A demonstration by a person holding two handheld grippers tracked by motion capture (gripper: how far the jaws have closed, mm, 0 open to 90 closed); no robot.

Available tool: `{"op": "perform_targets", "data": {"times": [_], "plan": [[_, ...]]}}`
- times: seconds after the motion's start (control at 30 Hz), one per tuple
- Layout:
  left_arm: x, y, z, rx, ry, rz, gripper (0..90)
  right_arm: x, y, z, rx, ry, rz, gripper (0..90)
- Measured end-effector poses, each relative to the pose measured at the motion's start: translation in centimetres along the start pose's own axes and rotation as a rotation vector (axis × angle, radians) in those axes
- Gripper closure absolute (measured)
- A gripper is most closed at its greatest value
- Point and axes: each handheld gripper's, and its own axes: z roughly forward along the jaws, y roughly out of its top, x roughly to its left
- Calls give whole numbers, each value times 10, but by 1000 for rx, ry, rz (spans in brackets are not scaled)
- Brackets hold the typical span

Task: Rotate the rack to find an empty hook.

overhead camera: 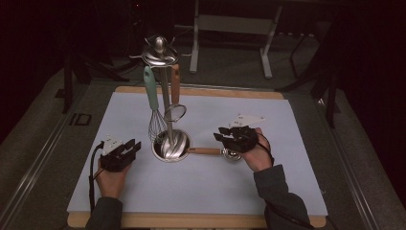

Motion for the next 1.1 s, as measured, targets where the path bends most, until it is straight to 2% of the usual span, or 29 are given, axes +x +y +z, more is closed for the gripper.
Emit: {"op": "perform_targets", "data": {"times": [0.03,0.07,0.13,0.2,0.23,0.4,0.43,0.47,0.5,0.63,0.8,0.9,0.97,1.03,1.1], "plan": [[-1,4,-4,-24,-4,-7,690,-1,-8,2,21,1,3,673],[-1,4,-4,-24,-4,-7,688,-1,-8,2,21,1,3,673],[-2,9,-9,-58,-6,-20,686,-5,-18,5,39,5,24,671],[-3,15,-14,-96,-26,-38,686,-6,-21,5,48,8,36,669],[-3,18,-15,-106,-31,-38,687,-10,-26,7,61,5,53,664],[-6,30,-22,-166,-48,-49,691,-15,-35,6,76,2,70,631],[-6,30,-22,-166,-48,-49,694,-15,-35,6,76,2,70,631],[-9,36,-26,-197,-58,-56,696,-17,-41,6,94,-11,75,620],[-10,38,-27,-207,-63,-57,698,-18,-43,6,96,-10,85,613],[-17,44,-30,-236,-79,-49,701,-19,-48,6,95,-10,93,600],[-28,58,-38,-283,-97,-20,716,-21,-55,6,110,-18,101,601],[-32,66,-42,-310,-108,-6,760,-22,-60,6,119,-24,105,603],[-34,72,-46,-332,-99,8,788,-22,-64,6,120,-23,119,610],[-35,77,-49,-359,-99,11,818,-22,-68,8,116,-21,131,617],[-37,83,-53,-387,-103,10,839,-21,-72,11,138,-28,129,618]]}}
